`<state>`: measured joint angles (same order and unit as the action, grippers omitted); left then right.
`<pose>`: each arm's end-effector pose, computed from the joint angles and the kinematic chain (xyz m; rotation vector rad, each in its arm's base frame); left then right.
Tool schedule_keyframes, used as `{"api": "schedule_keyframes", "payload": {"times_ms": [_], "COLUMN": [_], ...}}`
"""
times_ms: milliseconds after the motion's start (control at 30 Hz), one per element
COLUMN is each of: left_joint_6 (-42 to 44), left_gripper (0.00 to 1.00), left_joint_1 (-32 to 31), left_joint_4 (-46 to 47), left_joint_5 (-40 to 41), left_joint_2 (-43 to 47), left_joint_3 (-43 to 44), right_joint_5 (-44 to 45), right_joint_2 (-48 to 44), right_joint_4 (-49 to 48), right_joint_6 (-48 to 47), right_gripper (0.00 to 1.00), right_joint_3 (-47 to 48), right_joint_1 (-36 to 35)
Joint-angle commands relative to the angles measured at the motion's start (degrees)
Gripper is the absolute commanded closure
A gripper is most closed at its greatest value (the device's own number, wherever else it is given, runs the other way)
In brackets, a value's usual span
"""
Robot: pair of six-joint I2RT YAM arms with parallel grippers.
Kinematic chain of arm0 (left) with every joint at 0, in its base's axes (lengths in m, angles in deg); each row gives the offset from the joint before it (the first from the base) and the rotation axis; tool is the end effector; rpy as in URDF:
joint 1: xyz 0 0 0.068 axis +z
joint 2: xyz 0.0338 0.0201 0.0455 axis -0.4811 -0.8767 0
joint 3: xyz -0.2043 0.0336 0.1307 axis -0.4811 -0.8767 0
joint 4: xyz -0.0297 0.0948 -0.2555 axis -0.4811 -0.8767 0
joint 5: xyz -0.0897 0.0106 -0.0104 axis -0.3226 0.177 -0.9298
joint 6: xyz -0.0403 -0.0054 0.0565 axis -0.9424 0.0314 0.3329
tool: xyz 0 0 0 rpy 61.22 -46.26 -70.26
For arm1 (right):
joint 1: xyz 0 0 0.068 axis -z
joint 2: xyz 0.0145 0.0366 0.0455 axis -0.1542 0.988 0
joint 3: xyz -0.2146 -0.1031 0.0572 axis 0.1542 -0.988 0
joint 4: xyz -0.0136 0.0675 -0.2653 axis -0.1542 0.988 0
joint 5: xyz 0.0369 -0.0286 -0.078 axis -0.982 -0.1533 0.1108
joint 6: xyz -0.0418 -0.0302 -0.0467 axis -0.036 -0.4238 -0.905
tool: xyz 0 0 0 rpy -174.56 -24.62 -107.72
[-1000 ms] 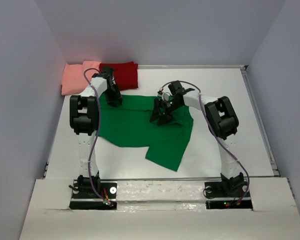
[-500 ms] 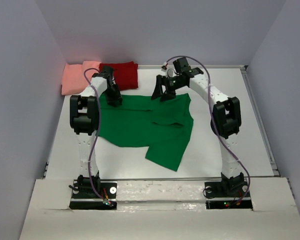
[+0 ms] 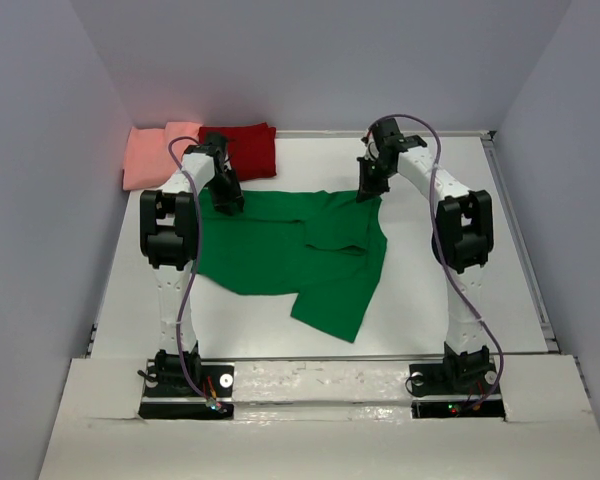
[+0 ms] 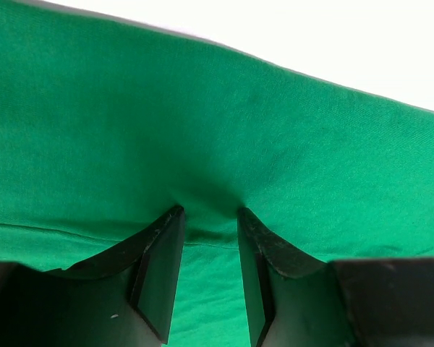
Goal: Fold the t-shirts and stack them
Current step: Fold the tshirt
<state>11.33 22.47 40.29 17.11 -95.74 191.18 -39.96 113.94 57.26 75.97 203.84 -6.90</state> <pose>0.4801 -0.0609 0.1289 -0.2647 2.7314 -0.3184 0.4645 0.1469 0.1799 -0.1583 2.7148 0.5159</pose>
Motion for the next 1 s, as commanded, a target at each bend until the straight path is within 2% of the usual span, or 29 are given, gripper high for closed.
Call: {"api": "schedule_keyframes", "payload": {"times_ms": [0, 200, 533, 967], "left_joint_6": [1.51, 1.43, 1.08, -1.91], "left_gripper": [0.51, 0.51, 0.51, 0.51], "left_joint_1": [-0.04, -0.04, -0.04, -1.18], "left_joint_4": [-3.05, -3.14, -4.28, -4.19], "left_joint_5": [-0.08, -0.16, -0.16, 0.27], "left_joint_2": [0.77, 0.95, 1.57, -0.01], "left_joint_3": [1.52, 1.17, 2.13, 2.22], "right_joint_5": [3.43, 3.51, 10.80, 11.85], "right_joint_2": [0.20, 3.10, 7.58, 13.38], "right_joint_4": [-1.83, -1.92, -1.92, -1.05], "right_joint_6": [-0.54, 0.17, 0.61, 0.17], "right_gripper": [1.00, 1.00, 1.00, 1.00], "right_joint_3": [0.31, 0.66, 1.45, 7.06], "right_joint_1": [-0.93, -0.93, -0.40, 5.04]}}
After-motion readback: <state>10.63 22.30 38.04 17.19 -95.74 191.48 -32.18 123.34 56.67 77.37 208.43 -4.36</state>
